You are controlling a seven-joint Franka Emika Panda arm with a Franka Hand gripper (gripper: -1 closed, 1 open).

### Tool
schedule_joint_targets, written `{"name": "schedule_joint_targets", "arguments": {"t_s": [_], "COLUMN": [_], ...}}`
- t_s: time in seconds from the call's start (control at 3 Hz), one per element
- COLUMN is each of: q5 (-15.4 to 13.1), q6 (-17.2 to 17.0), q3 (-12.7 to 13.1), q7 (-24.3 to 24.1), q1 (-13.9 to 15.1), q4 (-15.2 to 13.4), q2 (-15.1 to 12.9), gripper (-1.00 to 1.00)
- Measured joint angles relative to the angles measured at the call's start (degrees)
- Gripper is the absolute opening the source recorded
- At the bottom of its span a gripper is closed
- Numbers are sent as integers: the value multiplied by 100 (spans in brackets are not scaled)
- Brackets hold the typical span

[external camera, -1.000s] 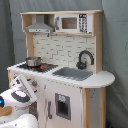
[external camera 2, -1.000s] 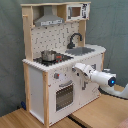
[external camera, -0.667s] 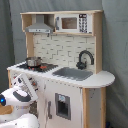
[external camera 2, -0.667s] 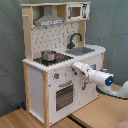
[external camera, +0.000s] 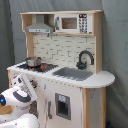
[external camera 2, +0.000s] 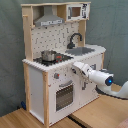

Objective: Play with the kitchen

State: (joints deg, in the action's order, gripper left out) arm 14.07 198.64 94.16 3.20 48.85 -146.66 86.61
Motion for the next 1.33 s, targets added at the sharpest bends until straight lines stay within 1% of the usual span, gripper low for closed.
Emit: {"name": "schedule_joint_targets", "arguments": {"t_s": [0.33,0.67,1.33], "q5": [117,115,115], "q6": [-53,-95,-210], "q3": [35,38,40], "q7": [577,1185,2653], "q1": [-6,-13,-40], "q4": [17,18,15], "q2": [-25,-69,-140], "gripper": [-100,-100,-100]}}
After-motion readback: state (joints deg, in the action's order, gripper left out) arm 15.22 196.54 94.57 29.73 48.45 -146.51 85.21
